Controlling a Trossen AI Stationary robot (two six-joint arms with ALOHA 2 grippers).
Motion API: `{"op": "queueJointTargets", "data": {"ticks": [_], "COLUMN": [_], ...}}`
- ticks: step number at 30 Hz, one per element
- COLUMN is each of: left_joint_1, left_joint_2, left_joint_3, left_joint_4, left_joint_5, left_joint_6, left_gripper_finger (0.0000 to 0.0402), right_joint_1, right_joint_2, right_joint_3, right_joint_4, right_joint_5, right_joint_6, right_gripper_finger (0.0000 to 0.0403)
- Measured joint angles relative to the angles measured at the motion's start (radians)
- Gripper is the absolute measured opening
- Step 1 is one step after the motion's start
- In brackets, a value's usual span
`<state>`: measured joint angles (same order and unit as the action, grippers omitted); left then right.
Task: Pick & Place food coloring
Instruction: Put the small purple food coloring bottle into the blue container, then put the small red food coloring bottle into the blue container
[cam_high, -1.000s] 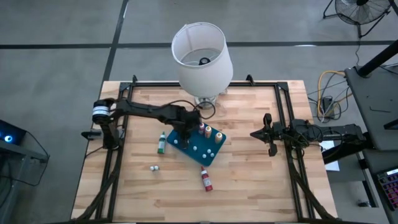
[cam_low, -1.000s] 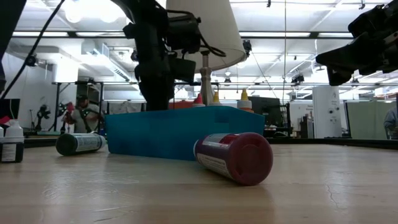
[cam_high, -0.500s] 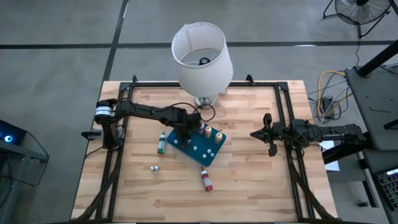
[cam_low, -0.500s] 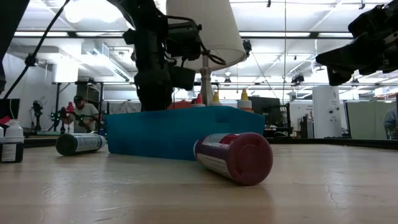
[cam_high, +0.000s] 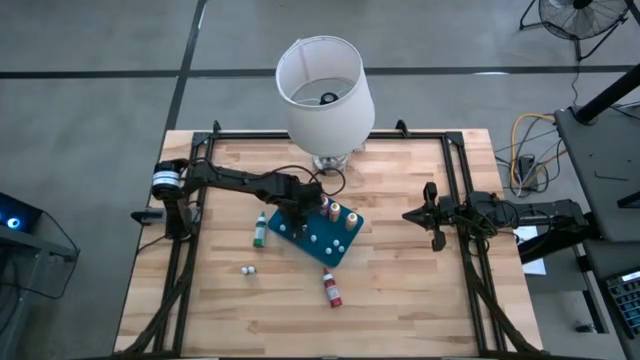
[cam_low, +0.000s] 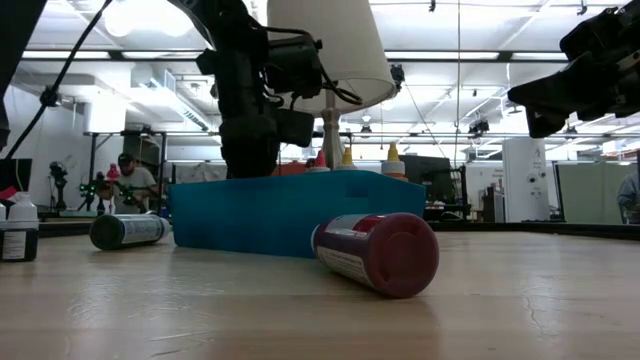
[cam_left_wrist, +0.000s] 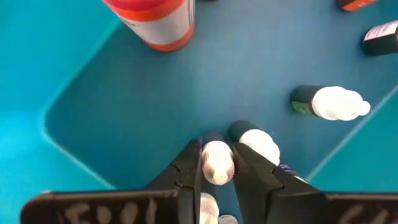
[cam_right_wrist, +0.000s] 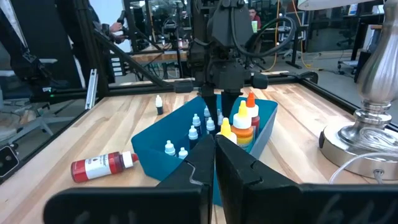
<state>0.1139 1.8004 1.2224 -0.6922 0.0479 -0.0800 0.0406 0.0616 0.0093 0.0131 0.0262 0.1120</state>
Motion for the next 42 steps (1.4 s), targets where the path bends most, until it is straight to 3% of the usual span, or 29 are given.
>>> {"op": "queueJointTargets", "data": {"ticks": [17,36,42], "left_joint_1": [-0.007,-0.007,-0.006], "left_joint_2": [-0.005,-0.003,-0.027], "left_joint_3": [-0.05,-0.051,-0.036], "left_joint_4": [0.065,0.071,0.06], "left_joint_5": [-0.001,0.001,0.001], "left_joint_6": [-0.094,-0.104,-0.101], "left_gripper_finger": [0.0049,0.0134,0.0144], "right_joint_1": [0.0,0.0,0.0], "right_joint_2": [0.0,0.0,0.0], "right_joint_3": [0.0,0.0,0.0], "right_joint_4": [0.0,0.0,0.0], "right_joint_5": [0.0,0.0,0.0], "right_joint_6": [0.0,0.0,0.0], "right_gripper_finger": [0.0008,0.0008,0.0008]}}
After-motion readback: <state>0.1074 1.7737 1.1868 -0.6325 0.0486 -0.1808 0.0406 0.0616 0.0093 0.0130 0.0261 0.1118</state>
